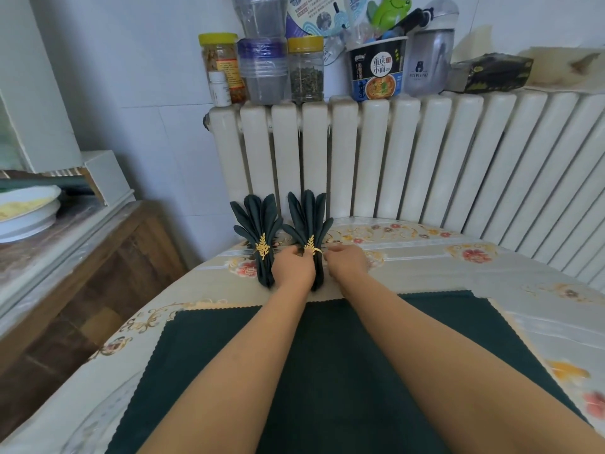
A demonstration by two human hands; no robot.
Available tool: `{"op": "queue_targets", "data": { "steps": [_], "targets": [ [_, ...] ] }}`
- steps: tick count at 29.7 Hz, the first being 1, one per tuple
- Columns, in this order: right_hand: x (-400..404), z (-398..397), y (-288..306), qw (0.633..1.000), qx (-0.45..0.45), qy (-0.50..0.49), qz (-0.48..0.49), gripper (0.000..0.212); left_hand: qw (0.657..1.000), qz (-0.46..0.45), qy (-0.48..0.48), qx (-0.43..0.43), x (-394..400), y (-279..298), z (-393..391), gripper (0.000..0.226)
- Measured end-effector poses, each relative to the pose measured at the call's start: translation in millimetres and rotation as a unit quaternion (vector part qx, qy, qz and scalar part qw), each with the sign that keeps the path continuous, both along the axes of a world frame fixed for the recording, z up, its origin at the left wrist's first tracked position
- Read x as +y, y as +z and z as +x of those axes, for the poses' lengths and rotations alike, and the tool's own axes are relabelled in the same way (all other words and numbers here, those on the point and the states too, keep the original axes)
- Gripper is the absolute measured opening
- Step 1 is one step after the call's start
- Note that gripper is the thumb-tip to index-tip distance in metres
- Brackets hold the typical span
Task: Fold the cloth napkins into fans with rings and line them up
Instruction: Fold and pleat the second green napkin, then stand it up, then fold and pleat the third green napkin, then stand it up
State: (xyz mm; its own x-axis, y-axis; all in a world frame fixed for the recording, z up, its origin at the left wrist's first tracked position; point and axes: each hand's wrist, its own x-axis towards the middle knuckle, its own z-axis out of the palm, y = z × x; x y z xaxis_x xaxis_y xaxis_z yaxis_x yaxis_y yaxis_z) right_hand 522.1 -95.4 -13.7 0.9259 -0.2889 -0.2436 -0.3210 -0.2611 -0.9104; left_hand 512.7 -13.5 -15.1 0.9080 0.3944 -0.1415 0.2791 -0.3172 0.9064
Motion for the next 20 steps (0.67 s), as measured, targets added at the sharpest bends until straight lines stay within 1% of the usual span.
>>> {"op": "queue_targets", "data": {
  "steps": [3, 6, 7, 9, 11, 13, 16, 20],
  "targets": [
    [-7, -25, 5, 0.999, -0.027, 0.014, -0.018, 0.035, 0.999, 0.028, -0.024, -0.009, -3, 7, -25, 0.017],
    [-10, -57, 14, 0.999, -0.047, 0.015, -0.024, 0.033, 0.998, 0.044, -0.053, -0.010, -9, 16, -61, 0.029],
    [-10, -65, 16, 0.998, -0.049, 0.016, -0.025, 0.032, 0.997, 0.044, -0.063, -0.012, -11, 16, -70, 0.027],
    [-11, -86, 21, 0.998, -0.052, 0.021, -0.029, 0.032, 0.996, 0.034, -0.077, -0.011, -14, 20, -93, 0.015],
    [-13, -109, 25, 0.998, -0.050, 0.027, -0.024, 0.032, 0.996, 0.014, -0.084, -0.012, -18, 25, -117, 0.019],
    [-16, -136, 31, 0.998, -0.050, 0.030, -0.018, 0.032, 0.996, 0.000, -0.083, -0.009, -19, 35, -147, 0.034],
    [-17, -175, 41, 0.997, -0.057, 0.041, -0.017, 0.031, 0.996, -0.016, -0.090, -0.021, -21, 46, -190, 0.034],
    [-19, -223, 52, 0.996, -0.072, 0.054, -0.020, 0.030, 0.994, -0.003, -0.099, -0.038, -18, 57, -239, 0.030]
  ]
}}
